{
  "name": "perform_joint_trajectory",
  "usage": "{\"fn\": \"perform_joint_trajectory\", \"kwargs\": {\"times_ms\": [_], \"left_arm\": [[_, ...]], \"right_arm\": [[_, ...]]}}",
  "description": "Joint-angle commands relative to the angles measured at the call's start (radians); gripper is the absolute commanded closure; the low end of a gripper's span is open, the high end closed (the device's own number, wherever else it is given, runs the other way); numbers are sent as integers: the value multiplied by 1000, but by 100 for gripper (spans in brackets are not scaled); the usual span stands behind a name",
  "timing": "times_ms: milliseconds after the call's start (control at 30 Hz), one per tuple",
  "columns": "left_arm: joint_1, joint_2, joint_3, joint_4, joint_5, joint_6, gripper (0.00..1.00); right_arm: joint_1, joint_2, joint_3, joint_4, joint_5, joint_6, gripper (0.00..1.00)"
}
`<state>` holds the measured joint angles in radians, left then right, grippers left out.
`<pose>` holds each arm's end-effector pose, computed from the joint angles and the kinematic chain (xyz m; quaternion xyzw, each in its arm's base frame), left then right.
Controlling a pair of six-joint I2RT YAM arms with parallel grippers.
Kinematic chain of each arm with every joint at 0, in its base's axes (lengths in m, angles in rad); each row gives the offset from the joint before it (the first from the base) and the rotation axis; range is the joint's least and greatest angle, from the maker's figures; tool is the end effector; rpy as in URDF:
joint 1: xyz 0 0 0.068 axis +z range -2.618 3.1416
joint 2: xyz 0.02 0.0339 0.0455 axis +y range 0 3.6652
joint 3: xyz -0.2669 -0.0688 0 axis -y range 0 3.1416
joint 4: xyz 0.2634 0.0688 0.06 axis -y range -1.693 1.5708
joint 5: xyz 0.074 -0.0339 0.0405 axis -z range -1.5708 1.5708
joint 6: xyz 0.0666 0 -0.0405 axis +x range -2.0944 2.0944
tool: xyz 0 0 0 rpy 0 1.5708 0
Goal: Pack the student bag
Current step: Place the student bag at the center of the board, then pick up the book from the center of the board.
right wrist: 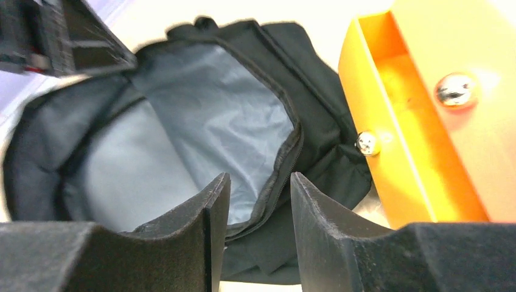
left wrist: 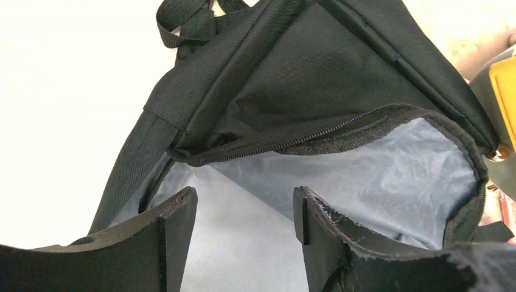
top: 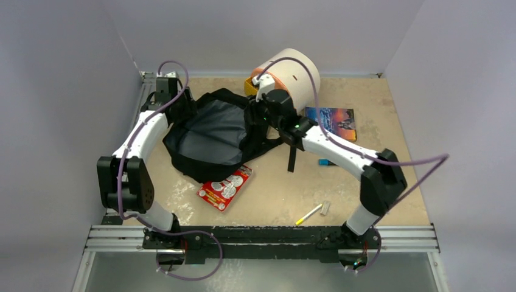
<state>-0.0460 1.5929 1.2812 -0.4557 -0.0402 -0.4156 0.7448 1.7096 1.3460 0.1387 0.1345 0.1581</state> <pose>0.3959 -0.0155 0.2591 -0.1768 0.9031 -0.0714 0.3848 0.3449 0.3059 0.3090 -0.1855 0.7590 0.2240 0.5825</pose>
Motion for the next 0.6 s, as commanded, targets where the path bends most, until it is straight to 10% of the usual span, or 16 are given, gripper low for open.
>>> {"fn": "perform_joint_trajectory", "kwargs": {"times_ms": [0,567], "left_arm": [[9,-52,23,-11,28,-2,41],[4,-265,-69,-75,187,-51,42]], "right_arm": [[-2,-158,-74,60,-15,59,55],[-361,-537,-309,-66,261,415,34]]}}
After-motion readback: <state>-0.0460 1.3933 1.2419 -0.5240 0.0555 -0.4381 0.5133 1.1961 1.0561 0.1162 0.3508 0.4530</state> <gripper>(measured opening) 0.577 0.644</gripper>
